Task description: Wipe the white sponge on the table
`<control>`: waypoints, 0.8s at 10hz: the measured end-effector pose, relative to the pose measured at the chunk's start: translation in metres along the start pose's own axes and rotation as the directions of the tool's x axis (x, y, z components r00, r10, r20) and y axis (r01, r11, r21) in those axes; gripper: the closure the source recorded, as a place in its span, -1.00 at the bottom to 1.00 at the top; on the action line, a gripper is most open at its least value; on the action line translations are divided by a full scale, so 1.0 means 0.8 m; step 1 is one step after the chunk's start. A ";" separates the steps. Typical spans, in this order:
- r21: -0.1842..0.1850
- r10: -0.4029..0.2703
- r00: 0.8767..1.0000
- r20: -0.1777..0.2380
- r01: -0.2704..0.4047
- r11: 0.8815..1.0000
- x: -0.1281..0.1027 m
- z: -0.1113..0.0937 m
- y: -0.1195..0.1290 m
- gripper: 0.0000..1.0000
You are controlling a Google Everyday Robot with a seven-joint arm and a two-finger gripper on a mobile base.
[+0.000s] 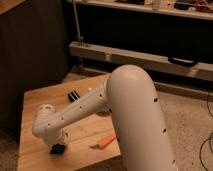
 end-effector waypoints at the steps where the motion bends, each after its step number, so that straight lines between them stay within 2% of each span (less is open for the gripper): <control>1: -0.002 -0.003 1.000 0.003 0.003 1.000 0.000 0.002 -0.002 0.92; 4: 0.018 -0.036 0.999 0.009 0.035 0.999 0.000 0.003 -0.025 0.92; 6: 0.059 -0.069 0.997 0.020 0.068 0.996 -0.019 -0.005 -0.043 0.92; 8: 0.089 -0.090 0.996 0.025 0.087 0.992 -0.040 -0.023 -0.039 0.92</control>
